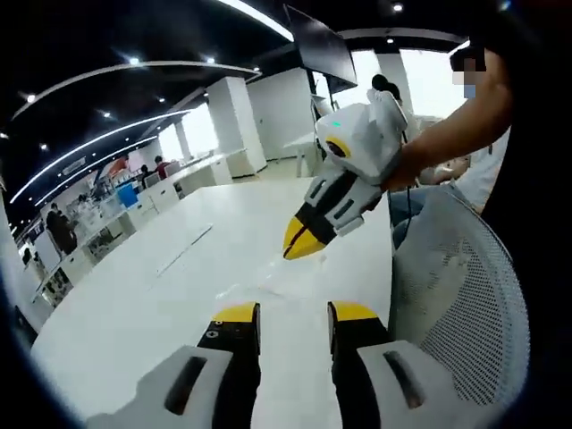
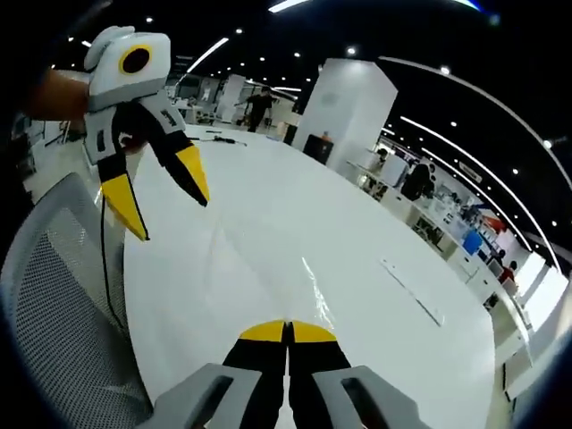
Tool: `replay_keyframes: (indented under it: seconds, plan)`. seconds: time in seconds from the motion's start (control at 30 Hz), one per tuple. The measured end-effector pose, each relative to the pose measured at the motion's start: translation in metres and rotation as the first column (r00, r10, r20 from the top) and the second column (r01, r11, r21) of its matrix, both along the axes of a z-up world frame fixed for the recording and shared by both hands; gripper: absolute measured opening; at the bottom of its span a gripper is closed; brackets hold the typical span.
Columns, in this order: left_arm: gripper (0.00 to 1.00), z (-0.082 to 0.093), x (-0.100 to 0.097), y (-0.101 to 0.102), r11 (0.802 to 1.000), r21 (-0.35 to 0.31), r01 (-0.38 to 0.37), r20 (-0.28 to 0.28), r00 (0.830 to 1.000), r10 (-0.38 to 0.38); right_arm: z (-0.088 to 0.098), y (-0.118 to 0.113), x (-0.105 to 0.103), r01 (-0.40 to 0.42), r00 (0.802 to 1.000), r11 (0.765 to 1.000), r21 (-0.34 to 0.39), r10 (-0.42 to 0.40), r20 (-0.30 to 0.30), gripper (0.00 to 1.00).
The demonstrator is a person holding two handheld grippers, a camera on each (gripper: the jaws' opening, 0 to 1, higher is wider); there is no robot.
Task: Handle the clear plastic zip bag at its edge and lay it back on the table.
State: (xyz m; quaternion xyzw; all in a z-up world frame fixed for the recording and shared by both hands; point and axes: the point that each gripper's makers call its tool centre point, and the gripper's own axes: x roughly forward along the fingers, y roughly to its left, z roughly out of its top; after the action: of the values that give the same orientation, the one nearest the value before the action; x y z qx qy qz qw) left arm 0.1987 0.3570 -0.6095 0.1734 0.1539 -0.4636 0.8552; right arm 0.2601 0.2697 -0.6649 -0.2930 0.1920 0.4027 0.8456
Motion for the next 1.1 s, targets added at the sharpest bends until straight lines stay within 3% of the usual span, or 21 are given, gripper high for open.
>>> replay_keyframes:
  seconds: [0.37, 0.67, 1.1]
  plan:
    - [0.34, -0.015, -0.016, 0.032, 0.992, -0.037, -0.125, -0.062, 0.991, 0.122, -0.012, 0.006, 0.007, -0.051, 0.998, 0.996, -0.074, 0.054, 0.033, 0.00]
    - [0.38, -0.024, -0.024, 0.050, 0.973, -0.050, -0.224, -0.051, 0.974, 0.222, -0.019, 0.005, 0.011, -0.064, 0.995, 0.989, -0.134, 0.073, 0.070, 0.00]
    - [0.40, -0.043, -0.029, 0.061, 0.964, -0.027, -0.265, -0.065, 0.963, 0.263, -0.043, 0.000, 0.015, -0.048, 0.996, 0.975, -0.216, 0.063, 0.063, 0.00]
